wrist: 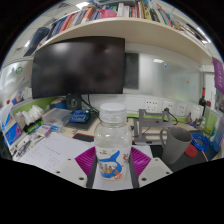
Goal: Pour water
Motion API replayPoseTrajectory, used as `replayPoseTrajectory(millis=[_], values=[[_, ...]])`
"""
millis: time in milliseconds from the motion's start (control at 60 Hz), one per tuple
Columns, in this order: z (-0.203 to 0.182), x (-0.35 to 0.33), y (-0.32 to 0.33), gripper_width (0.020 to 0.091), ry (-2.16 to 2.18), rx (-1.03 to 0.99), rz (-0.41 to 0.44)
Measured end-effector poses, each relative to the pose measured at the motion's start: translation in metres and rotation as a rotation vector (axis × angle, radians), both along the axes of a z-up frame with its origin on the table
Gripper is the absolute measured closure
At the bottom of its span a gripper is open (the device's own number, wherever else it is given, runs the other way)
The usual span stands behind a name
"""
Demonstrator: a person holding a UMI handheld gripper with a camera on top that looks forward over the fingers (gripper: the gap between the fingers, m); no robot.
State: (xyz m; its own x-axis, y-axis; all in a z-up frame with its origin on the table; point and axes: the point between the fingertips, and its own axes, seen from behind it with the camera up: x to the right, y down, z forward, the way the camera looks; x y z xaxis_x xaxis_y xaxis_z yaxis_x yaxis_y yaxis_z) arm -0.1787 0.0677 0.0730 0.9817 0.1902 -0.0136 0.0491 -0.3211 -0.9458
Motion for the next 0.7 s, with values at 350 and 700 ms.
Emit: replayPoseTrajectory(millis=[350, 700], values=[[0.003, 0.004, 0.001, 0.0692, 0.091, -0.045, -0.039], [0.071, 0.040, 0.034, 0.0693, 0.779, -0.199, -0.205]])
